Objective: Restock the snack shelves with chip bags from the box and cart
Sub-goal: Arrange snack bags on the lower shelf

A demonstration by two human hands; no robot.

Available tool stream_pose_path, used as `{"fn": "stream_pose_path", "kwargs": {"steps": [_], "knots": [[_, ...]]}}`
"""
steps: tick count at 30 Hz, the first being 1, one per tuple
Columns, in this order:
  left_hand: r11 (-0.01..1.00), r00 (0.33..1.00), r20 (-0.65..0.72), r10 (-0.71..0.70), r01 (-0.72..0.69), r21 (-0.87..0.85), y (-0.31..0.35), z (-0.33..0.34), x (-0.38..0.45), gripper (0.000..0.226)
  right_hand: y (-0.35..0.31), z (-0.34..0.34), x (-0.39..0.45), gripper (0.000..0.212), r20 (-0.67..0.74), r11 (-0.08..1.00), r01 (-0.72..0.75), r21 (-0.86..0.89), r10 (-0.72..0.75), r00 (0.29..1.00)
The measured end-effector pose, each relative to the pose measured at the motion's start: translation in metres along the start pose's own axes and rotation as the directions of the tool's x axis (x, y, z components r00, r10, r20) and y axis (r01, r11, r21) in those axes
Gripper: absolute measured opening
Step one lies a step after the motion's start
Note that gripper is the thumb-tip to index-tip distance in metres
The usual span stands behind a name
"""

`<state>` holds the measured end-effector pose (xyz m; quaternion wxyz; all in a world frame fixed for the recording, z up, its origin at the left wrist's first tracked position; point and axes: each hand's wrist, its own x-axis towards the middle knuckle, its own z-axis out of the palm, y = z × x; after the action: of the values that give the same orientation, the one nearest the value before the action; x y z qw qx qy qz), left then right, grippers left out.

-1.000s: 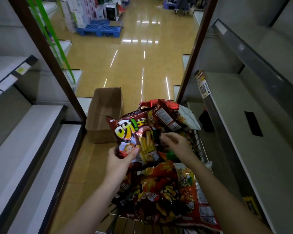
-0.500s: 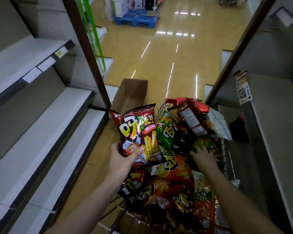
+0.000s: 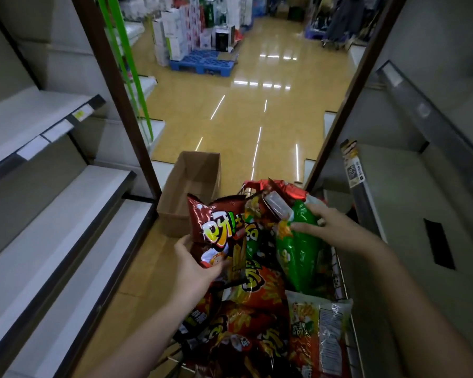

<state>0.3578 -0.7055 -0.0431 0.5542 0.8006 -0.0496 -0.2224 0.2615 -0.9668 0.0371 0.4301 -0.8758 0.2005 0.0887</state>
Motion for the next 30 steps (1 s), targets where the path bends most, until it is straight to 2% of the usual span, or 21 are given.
{"fn": "stream_pose_path", "kwargs": {"steps": [1, 3, 5, 6, 10, 12, 15, 16, 18, 20, 22, 23, 27, 29, 30], "knots": [[1.0, 1.0, 0.025, 0.01, -0.01, -0.004, 0.002, 0.0, -0.002, 0.085, -0.011, -0.001, -0.003, 0.056, -0.032, 0.996, 0.038, 0.08, -0.036, 0.999], [1.0, 0.997, 0.066, 0.028, -0.027, -0.006, 0.006, 0.0, -0.007, 0.089, -0.031, 0.002, -0.004, 0.045, -0.082, 0.963, 0.063, 0.264, -0.043, 0.996], [0.999, 0.997, 0.075, 0.031, -0.029, -0.021, 0.007, -0.004, -0.013, 0.088, -0.051, 0.013, -0.001, 0.029, -0.095, 0.908, -0.007, 0.418, 0.052, 0.994], [0.999, 0.998, 0.059, 0.032, -0.03, -0.03, 0.008, -0.007, -0.016, 0.086, -0.061, 0.019, 0.001, 0.028, -0.089, 0.894, -0.056, 0.444, 0.107, 0.99], [0.994, 0.998, -0.053, 0.037, -0.042, -0.099, 0.011, -0.022, -0.024, 0.079, -0.08, 0.053, 0.025, 0.05, -0.162, 0.91, -0.203, 0.362, 0.276, 0.948], [0.988, 0.996, -0.088, 0.011, -0.024, -0.151, 0.01, -0.028, -0.027, 0.079, -0.088, 0.071, 0.037, 0.064, -0.201, 0.928, -0.234, 0.289, 0.297, 0.934], [0.971, 0.989, -0.123, -0.082, 0.051, -0.233, 0.004, -0.037, -0.031, 0.085, -0.113, 0.091, 0.039, 0.077, -0.134, 0.893, -0.237, 0.384, 0.307, 0.942], [0.958, 0.981, -0.139, -0.133, 0.091, -0.271, 0.001, -0.042, -0.032, 0.08, -0.117, 0.096, 0.039, 0.073, -0.1, 0.875, -0.221, 0.431, 0.289, 0.952], [0.927, 0.964, -0.151, -0.218, 0.155, -0.342, -0.006, -0.054, -0.035, 0.063, -0.123, 0.104, 0.035, 0.059, 0.038, 0.754, -0.174, 0.634, 0.194, 0.98], [0.908, 0.956, -0.175, -0.236, 0.153, -0.389, -0.011, -0.07, -0.039, 0.047, -0.124, 0.113, 0.038, 0.063, 0.147, 0.67, -0.151, 0.727, 0.062, 0.987], [0.908, 0.947, -0.221, -0.233, 0.13, -0.399, -0.012, -0.087, -0.045, 0.026, -0.131, 0.124, 0.037, 0.071, 0.218, 0.753, -0.108, 0.649, -0.047, 0.975], [0.905, 0.942, -0.241, -0.235, 0.122, -0.407, -0.015, -0.095, -0.045, 0.025, -0.135, 0.13, 0.035, 0.073, 0.205, 0.811, -0.071, 0.58, -0.061, 0.977], [0.886, 0.922, -0.292, -0.254, 0.1, -0.452, -0.013, -0.126, -0.056, 0.069, -0.161, 0.161, 0.033, 0.101, 0.289, 0.869, -0.095, 0.486, -0.057, 0.956], [0.881, 0.916, -0.323, -0.238, 0.064, -0.469, -0.012, -0.146, -0.066, 0.063, -0.174, 0.174, 0.036, 0.098, 0.356, 0.897, -0.12, 0.426, -0.044, 0.934], [0.882, 0.907, -0.35, -0.234, 0.047, -0.468, -0.014, -0.158, -0.071, 0.049, -0.182, 0.18, 0.035, 0.089, 0.377, 0.905, -0.113, 0.411, -0.056, 0.925]]}}
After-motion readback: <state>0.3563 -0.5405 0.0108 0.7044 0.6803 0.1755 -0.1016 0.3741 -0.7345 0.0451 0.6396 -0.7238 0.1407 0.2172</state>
